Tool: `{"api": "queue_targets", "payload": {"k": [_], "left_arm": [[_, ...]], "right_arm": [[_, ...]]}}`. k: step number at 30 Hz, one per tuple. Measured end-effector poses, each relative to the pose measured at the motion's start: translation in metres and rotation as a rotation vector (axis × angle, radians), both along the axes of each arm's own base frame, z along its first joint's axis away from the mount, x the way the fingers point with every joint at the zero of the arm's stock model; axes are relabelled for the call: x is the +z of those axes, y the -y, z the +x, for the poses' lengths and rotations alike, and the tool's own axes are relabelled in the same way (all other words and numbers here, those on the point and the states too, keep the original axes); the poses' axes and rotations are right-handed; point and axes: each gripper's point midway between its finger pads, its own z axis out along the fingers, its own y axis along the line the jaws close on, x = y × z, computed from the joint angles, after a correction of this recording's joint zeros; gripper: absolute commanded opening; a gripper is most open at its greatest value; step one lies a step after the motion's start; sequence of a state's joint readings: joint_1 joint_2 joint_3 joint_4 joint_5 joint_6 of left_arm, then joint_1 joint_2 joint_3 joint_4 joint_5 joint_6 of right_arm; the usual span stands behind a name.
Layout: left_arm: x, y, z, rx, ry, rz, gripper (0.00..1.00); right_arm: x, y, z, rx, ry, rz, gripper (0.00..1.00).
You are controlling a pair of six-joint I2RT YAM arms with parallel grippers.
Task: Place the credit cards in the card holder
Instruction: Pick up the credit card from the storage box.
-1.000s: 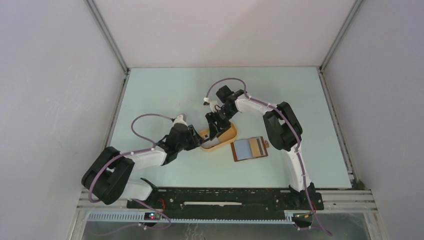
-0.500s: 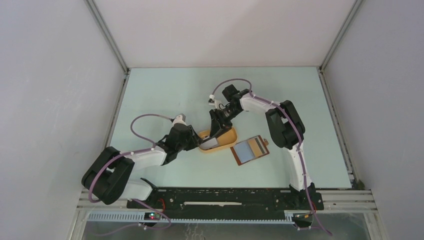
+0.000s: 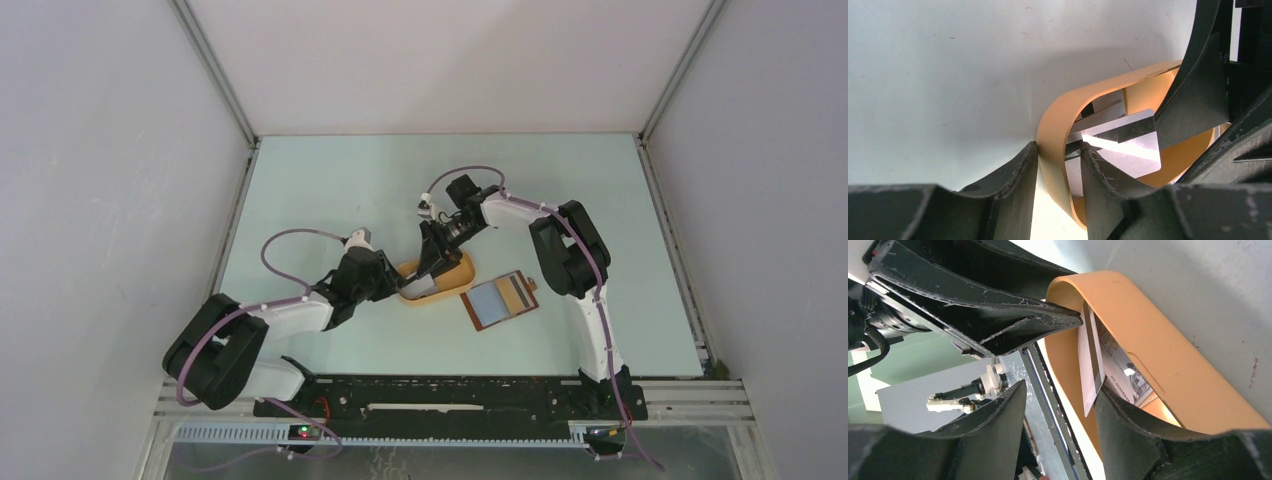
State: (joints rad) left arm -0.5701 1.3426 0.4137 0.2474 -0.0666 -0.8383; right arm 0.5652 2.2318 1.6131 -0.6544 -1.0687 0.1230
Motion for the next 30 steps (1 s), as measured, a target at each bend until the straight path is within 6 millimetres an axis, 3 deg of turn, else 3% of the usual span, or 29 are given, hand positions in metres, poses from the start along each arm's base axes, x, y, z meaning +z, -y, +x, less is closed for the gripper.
{"api": "queue_targets", "payload": {"k": [10,14,24,30], "left_arm": [[0.006,0.001,0.001,0.002,0.016,-0.012,0.41],[0.008,0.001,0.002,0.006,0.017,-0.021,0.41],[0.014,0.002,0.002,0.012,0.031,-0.037,0.43],[0.027,0.000,0.003,0.018,0.063,-0.051,0.46]], "right_arm": [[-0.014,0.000,0.002,-0.021,0.031,-0.078,0.52],[-0.017,-0.002,0.001,-0.026,0.035,-0.088,0.43],[-0.018,-0.002,0.003,-0.038,0.039,-0.095,0.05],[-0.003,0.014,0.023,-0.101,0.046,-0.072,0.00]]}}
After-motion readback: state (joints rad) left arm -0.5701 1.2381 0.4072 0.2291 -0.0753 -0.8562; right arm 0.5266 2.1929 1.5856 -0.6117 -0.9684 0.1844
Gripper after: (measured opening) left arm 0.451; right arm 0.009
